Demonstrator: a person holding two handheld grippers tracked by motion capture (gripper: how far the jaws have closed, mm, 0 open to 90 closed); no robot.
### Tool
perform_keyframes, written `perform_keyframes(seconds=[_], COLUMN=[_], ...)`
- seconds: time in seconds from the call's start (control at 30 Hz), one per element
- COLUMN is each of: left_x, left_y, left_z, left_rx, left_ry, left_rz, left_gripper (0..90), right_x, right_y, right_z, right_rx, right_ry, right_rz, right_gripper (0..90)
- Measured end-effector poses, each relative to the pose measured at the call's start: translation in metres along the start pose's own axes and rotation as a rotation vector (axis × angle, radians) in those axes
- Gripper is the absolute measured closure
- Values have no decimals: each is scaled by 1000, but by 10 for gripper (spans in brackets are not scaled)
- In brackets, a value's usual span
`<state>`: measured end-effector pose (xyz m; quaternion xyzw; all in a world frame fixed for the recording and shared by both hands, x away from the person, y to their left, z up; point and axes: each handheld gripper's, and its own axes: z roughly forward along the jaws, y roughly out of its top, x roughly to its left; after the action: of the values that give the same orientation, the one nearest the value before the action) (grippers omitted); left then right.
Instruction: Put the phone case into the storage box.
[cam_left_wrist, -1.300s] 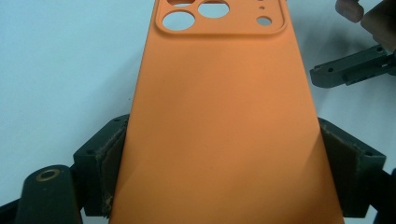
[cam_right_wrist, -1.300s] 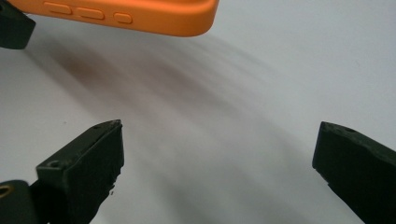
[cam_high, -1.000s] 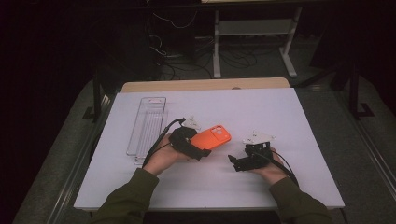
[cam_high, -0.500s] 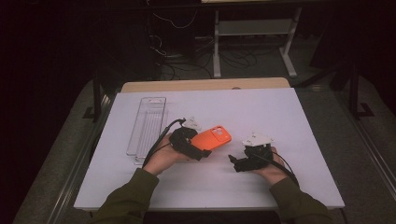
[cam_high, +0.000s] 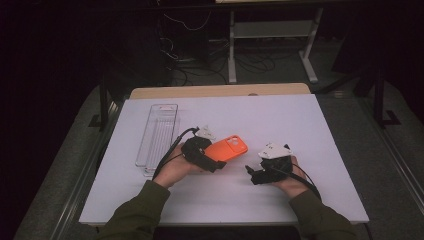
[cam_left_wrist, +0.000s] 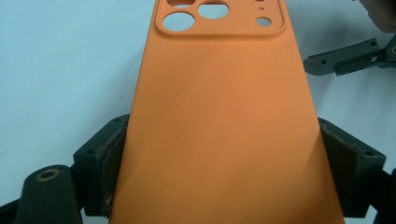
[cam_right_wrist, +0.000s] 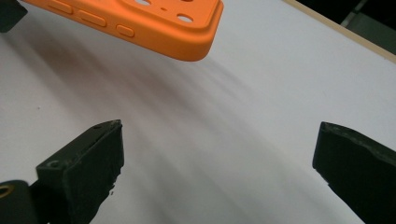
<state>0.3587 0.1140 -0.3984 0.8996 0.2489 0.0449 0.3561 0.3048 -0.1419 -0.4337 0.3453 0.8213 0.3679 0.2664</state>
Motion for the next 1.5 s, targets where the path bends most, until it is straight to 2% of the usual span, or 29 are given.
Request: perform_keyframes(seconds=[0.17, 0.4, 0.57, 0.67, 0.7, 0.8, 1.1, 1.23, 1.27, 1.3, 1.33, 1.5], left_x=[-1, -1, -1, -1, 0, -1, -1, 0, 0, -1, 0, -1], left_y=[0, 0, 0, 0, 0, 0, 0, 0, 0, 0, 0, 0], left_z=[0, 0, 0, 0, 0, 0, 1, 0, 0, 0, 0, 0], left_rx=[-4, -6, -4, -4, 10, 0, 2, 9, 8, -6, -6, -14], left_ry=[3, 3, 5, 6, 6, 5, 2, 7, 5, 5, 6, 5], left_rz=[-6, -7, -1, 5, 20, 7, 9, 22, 21, 5, 9, 4], left_gripper=[153, 153, 153, 153, 153, 153, 153, 153, 153, 153, 153, 153], right_x=[2, 4, 5, 7, 7, 8, 10, 12, 12, 12, 13, 14], right_y=[0, 1, 1, 1, 1, 2, 2, 2, 2, 2, 2, 2], right_z=[0, 0, -1, -2, -2, -2, -4, -4, -5, -5, -5, -5], right_rx=[2, 1, -3, -11, -15, -23, -35, -40, -40, -40, -42, -46], right_ry=[-23, -40, -74, -101, -111, -126, -151, -169, -182, -182, -196, -211], right_rz=[-36, -53, -101, -147, -168, -197, -245, -291, -318, -318, -341, -375], right_gripper=[0, 0, 0, 0, 0, 0, 0, 0, 0, 0, 0, 0])
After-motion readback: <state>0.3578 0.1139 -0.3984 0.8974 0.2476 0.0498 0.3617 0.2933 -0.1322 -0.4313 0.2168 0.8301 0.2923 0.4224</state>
